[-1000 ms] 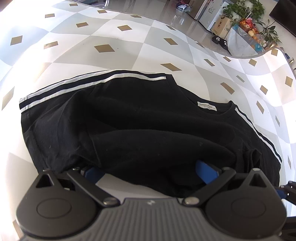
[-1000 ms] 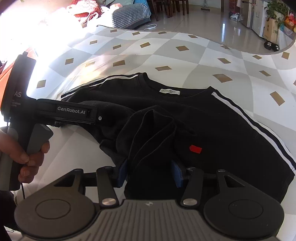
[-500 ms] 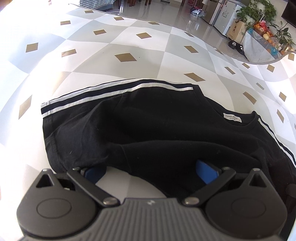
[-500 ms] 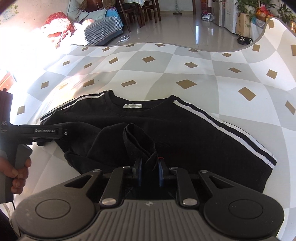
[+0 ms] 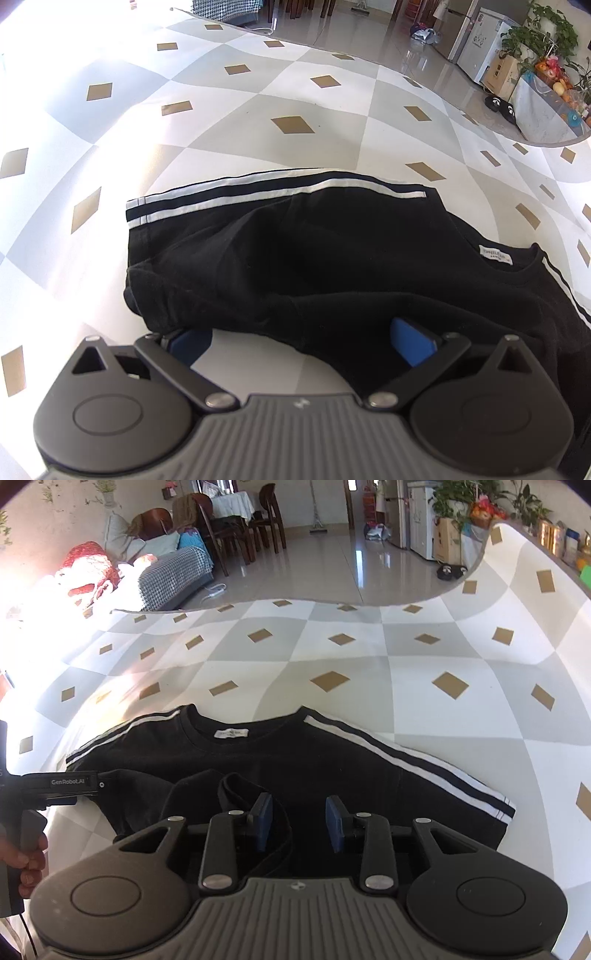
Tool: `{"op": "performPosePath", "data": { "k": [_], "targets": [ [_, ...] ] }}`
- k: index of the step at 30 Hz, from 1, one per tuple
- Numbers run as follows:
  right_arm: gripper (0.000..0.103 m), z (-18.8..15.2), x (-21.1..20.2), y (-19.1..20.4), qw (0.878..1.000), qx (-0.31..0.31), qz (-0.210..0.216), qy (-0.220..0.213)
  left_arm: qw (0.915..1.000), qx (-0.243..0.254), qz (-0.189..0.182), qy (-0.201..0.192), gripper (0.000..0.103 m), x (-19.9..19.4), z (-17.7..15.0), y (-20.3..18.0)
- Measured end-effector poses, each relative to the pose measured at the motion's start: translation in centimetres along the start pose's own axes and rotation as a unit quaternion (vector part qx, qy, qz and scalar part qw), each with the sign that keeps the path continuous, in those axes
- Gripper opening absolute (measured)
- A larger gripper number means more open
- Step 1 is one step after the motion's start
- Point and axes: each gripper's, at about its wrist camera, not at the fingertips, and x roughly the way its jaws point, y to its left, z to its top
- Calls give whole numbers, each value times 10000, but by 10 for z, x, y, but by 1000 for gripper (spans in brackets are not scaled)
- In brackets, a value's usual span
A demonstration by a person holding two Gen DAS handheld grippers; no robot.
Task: Fold clothes
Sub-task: 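Grasp the folded shirt edge with the right tool and lift it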
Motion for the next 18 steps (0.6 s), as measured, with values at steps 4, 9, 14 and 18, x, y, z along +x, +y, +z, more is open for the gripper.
{"op": "performPosePath", "data": {
  "k": [4,9,14,18],
  "targets": [
    [35,-1,-11,22,9977,-392,533,-166,9999,-10,-100,-86,103,-16,-1,-1],
    [41,-15,-4,56,9870,-1142,1131,90,9997,-8,-228,-59,103,-30,-8,-1],
    [44,-33,10,81,9728,-2062,1024,270,9992,166,-365,70,103,-38,-21,-5],
    [45,-42,22,89,9645,-2430,967,350,9982,412,-389,188,103,-39,-28,-11]
  ]
}}
